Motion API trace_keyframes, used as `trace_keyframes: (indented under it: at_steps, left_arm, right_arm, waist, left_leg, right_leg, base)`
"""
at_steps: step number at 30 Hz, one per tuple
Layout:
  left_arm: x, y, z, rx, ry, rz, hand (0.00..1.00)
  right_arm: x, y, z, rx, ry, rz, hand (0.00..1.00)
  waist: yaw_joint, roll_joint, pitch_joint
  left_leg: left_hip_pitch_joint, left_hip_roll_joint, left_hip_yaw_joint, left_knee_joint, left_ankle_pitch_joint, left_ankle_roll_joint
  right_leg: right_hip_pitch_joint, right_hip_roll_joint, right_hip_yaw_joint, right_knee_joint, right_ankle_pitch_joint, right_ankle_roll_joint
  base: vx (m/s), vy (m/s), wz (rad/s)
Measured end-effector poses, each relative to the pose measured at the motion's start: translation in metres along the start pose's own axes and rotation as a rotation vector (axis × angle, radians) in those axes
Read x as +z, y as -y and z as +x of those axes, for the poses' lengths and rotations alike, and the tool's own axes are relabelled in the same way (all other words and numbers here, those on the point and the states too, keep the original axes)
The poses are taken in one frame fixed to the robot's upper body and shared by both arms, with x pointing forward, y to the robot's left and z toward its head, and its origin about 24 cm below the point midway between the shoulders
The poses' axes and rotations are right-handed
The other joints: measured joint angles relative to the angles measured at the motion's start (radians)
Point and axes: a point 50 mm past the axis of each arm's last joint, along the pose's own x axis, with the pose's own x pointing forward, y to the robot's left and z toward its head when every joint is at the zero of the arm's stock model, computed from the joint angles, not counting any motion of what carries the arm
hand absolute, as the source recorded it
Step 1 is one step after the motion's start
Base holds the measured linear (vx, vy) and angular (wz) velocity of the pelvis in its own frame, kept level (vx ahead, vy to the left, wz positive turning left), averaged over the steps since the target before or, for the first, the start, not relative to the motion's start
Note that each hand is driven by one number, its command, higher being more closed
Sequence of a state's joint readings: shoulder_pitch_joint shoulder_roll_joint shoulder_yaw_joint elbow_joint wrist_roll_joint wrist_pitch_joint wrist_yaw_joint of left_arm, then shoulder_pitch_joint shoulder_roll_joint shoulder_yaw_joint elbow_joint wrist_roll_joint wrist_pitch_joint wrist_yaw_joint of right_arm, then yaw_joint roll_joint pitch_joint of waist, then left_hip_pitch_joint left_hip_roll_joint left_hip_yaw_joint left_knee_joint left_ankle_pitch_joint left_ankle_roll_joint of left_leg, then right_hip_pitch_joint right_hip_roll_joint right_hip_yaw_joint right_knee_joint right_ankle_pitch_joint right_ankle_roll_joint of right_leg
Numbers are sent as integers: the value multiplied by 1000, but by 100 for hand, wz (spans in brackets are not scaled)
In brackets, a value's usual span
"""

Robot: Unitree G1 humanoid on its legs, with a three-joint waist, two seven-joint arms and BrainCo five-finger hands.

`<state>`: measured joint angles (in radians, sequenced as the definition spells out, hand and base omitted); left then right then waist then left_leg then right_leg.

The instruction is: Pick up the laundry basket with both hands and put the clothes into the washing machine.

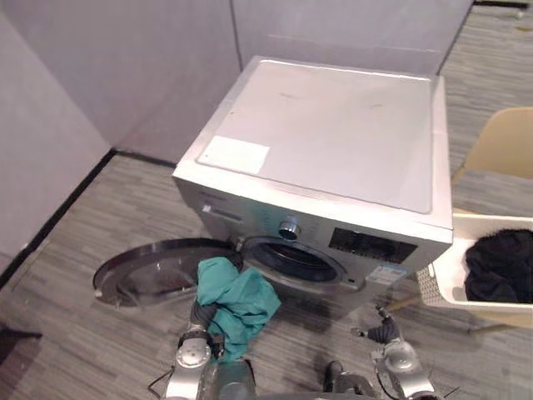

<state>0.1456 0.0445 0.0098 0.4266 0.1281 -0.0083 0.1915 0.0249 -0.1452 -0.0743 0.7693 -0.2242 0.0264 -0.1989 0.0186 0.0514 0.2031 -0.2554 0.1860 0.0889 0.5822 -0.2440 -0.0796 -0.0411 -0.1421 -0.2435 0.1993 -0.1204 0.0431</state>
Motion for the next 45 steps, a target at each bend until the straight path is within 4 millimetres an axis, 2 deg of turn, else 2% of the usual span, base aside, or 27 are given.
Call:
trace_keyframes:
  at_steps: [1, 2, 4, 5, 8, 9, 10, 12, 15, 16, 21, 24, 27, 29, 30, 31, 32, 33, 34, 36, 37, 39, 43, 44, 45]
  left_arm:
    - [-1, 0, 0, 8, -3, 1, 100]
    - [-3, -2, 0, 14, -9, 10, 100]
    - [1, -7, 3, 33, 6, 29, 100]
    - [7, -8, 5, 41, 27, 24, 100]
    - [28, -6, 7, 42, 105, -1, 100]
    - [41, -6, 8, 60, 153, -33, 100]
    - [45, -5, 9, 66, 167, -46, 100]
    - [69, 3, 16, 63, 231, -98, 100]
    - [95, 11, 21, 51, 301, -128, 100]
    - [112, 17, 24, 39, 346, -150, 100]
    - [162, 30, 27, 20, 467, -222, 100]
    - [189, 31, 25, 25, 545, -260, 100]
    - [225, 28, 16, 47, 657, -312, 100]
    - [262, 22, 3, 71, 795, -333, 100]
    - [273, 19, -2, 76, 839, -336, 100]
    - [295, 11, -11, 100, 928, -338, 100]
    - [306, 7, -15, 108, 970, -334, 100]
    - [331, -6, -27, 151, 1075, -318, 100]
    - [341, -12, -31, 175, 1115, -307, 100]
    - [374, -34, -50, 256, 1254, -274, 100]
    - [383, -39, -55, 273, 1286, -271, 100]
    - [412, -58, -78, 345, 1405, -261, 100]
    - [446, -78, -106, 442, 1514, -288, 100]
    - [457, -82, -113, 463, 1533, -316, 0]
    - [462, -84, -117, 470, 1540, -327, 0]
  right_arm:
    - [-2, 4, 0, -16, -6, 0, 0]
    - [-5, 5, 0, -20, -20, 1, 0]
    - [-8, -5, -3, -6, -33, 25, 0]
    - [-8, -6, -5, -8, -29, 45, 0]
    - [4, -4, -2, -22, 5, 75, 0]
    - [23, 1, 2, -52, 66, 100, 0]
    - [30, 2, 2, -62, 90, 116, 0]
    - [57, 4, 5, -84, 173, 155, 0]
    - [79, 7, 4, -107, 242, 189, 0]
    - [93, 7, 4, -115, 282, 204, 0]
    - [149, 14, -4, -157, 445, 299, 0]
    - [167, 19, -11, -188, 508, 355, 0]
    - [185, 33, -22, -240, 600, 424, 0]
    - [196, 45, -26, -273, 653, 459, 0]
    - [197, 47, -27, -282, 662, 465, 0]
    - [197, 52, -27, -303, 673, 473, 0]
    - [197, 54, -28, -304, 676, 485, 0]
    - [202, 56, -31, -303, 702, 509, 0]
    - [203, 57, -32, -304, 712, 512, 0]
    - [208, 57, -35, -299, 741, 520, 0]
    - [209, 56, -36, -297, 747, 520, 0]
    - [215, 56, -38, -289, 773, 528, 0]
    - [225, 56, -40, -271, 820, 539, 0]
    - [226, 58, -40, -273, 825, 545, 0]
    - [227, 58, -40, -275, 827, 549, 0]
  waist:
    - [2, 19, 8]
    - [6, 17, 20]
    - [3, -39, 32]
    - [3, -55, 50]
    - [5, -57, 103]
    - [8, -46, 124]
    - [9, -42, 128]
    - [20, -44, 164]
    - [18, -48, 209]
    - [19, -54, 224]
    - [18, -61, 283]
    - [6, -64, 316]
    - [-3, -69, 320]
    - [-4, -73, 326]
    - [-4, -73, 326]
    - [-6, -73, 327]
    - [-6, -73, 327]
    - [-12, -73, 327]
    - [-15, -73, 327]
    - [-33, -74, 327]
    - [-37, -74, 327]
    - [-46, -88, 335]
    - [-61, -105, 344]
    - [-63, -105, 344]
    - [-63, -105, 344]
  left_leg:
    - [14, -31, -62, -169, 51, -19]
    - [22, -35, -55, -157, 68, 10]
    - [6, -70, -22, -152, 59, 24]
    - [-15, -86, -17, -116, 51, 36]
    - [-64, -97, 8, -29, 39, 48]
    - [-113, -85, 28, 30, -1, 56]
    - [-142, -80, 32, 57, -16, 60]
    - [-236, -60, 53, 164, -65, 62]
    - [-345, -42, 50, 284, -102, 65]
    - [-432, -25, 50, 359, -125, 60]
    - [-699, 42, 42, 586, -167, 60]
    - [-812, 64, 28, 688, -190, 55]
    - [-936, 89, 14, 801, -214, 56]
    - [-1000, 104, 9, 858, -223, 56]
    - [-1015, 109, 9, 867, -223, 57]
    - [-1041, 112, 8, 880, -223, 57]
    - [-1050, 115, 8, 885, -223, 57]
    - [-1071, 122, 8, 891, -222, 57]
    - [-1076, 128, 8, 892, -222, 56]
    - [-1088, 131, 7, 893, -221, 55]
    - [-1092, 132, 6, 893, -220, 55]
    - [-1104, 140, 7, 895, -218, 50]
    - [-1141, 146, -1, 902, -217, 50]
    - [-1152, 146, -5, 903, -217, 50]
    - [-1157, 146, -5, 903, -217, 50]
  right_leg:
    - [-22, 9, 23, 49, -26, 41]
    - [-35, 7, 38, 85, -42, 54]
    - [-79, -41, 55, 153, -70, 75]
    - [-107, -65, 57, 198, -87, 81]
    - [-181, -101, 63, 318, -111, 81]
    - [-251, -108, 81, 403, -133, 81]
    - [-285, -109, 89, 436, -146, 82]
    - [-398, -116, 121, 546, -205, 90]
    - [-523, -123, 146, 689, -255, 79]
    - [-622, -120, 167, 774, -281, 73]
    - [-920, -84, 226, 1006, -325, 50]
    - [-1041, -67, 247, 1108, -344, 48]
    - [-1173, -47, 272, 1217, -363, 49]
    - [-1245, -30, 289, 1270, -366, 47]
    - [-1261, -28, 291, 1279, -365, 47]
    - [-1291, -21, 297, 1291, -364, 47]
    - [-1302, -16, 300, 1295, -362, 50]
    - [-1326, -11, 300, 1299, -356, 49]
    - [-1332, -7, 300, 1298, -353, 47]
    - [-1346, 1, 301, 1296, -344, 39]
    - [-1350, 2, 300, 1296, -343, 38]
    - [-1365, 9, 300, 1296, -340, 36]
    - [-1398, 21, 295, 1299, -338, 36]
    - [-1407, 22, 292, 1299, -338, 35]
    - [-1411, 22, 291, 1299, -338, 35]
  base:
    - [54, 237, -55]
    - [47, 230, -52]
    - [95, 133, -12]
    - [105, 114, 10]
    - [-10, 95, -7]
    - [-83, 69, -25]
    - [-155, 55, -35]
    - [-157, -3, -27]
    - [-166, -52, -8]
    - [-220, -80, -9]
    - [-154, -37, -23]
    - [-125, -45, -16]
    - [-117, -54, -13]
    - [-116, -58, -16]
    - [-122, -70, -12]
    - [-75, -53, -8]
    - [-94, -73, -12]
    - [-66, -57, -14]
    - [-59, -62, -16]
    - [-16, -41, -10]
    - [6, -32, -3]
    - [20, -31, -7]
    - [33, -25, -4]
    - [40, -19, 0]
    - [44, -21, 1]
